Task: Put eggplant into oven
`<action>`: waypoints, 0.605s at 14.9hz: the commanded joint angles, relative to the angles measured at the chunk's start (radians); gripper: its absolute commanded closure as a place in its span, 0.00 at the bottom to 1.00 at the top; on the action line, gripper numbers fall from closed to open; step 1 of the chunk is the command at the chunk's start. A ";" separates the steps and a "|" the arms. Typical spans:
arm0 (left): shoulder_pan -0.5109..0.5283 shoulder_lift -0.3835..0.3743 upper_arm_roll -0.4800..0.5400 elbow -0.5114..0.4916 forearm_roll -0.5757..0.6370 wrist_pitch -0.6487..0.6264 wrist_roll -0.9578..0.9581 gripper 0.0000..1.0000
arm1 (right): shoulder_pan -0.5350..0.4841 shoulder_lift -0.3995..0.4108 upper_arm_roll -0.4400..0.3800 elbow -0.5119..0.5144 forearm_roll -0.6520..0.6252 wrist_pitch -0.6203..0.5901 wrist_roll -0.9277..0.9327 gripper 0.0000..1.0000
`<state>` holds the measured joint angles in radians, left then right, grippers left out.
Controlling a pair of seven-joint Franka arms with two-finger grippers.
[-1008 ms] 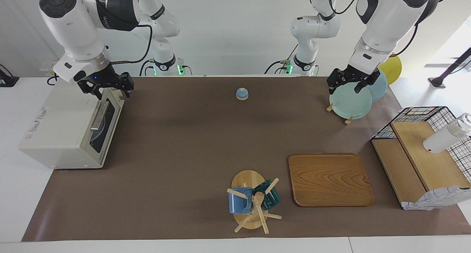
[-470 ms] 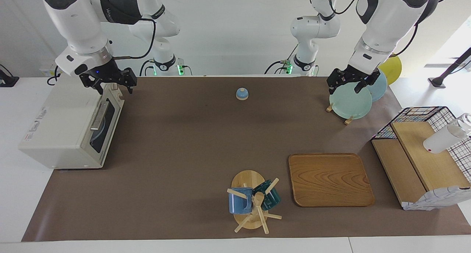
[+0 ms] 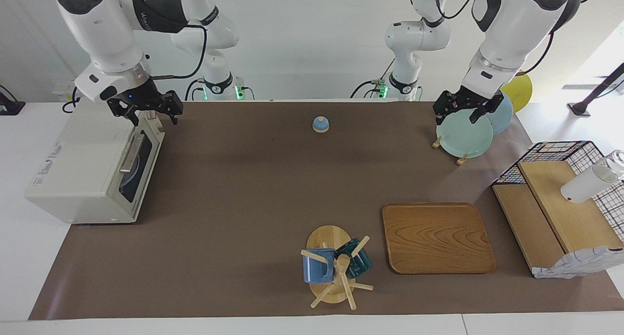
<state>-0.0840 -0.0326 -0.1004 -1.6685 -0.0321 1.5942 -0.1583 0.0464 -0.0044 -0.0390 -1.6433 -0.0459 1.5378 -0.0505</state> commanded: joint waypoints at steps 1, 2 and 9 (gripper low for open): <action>0.009 -0.007 -0.002 -0.007 -0.002 0.000 0.005 0.00 | -0.014 -0.016 -0.009 0.005 0.024 -0.011 0.009 0.00; 0.009 -0.007 -0.002 -0.007 -0.002 0.000 0.005 0.00 | -0.020 -0.017 -0.009 0.002 0.026 -0.013 0.006 0.00; 0.009 -0.007 -0.002 -0.007 -0.002 0.000 0.005 0.00 | -0.046 -0.019 -0.005 0.003 0.026 -0.008 0.008 0.00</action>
<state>-0.0840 -0.0326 -0.1004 -1.6685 -0.0321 1.5942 -0.1584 0.0210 -0.0145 -0.0488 -1.6421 -0.0457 1.5350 -0.0502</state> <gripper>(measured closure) 0.000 0.000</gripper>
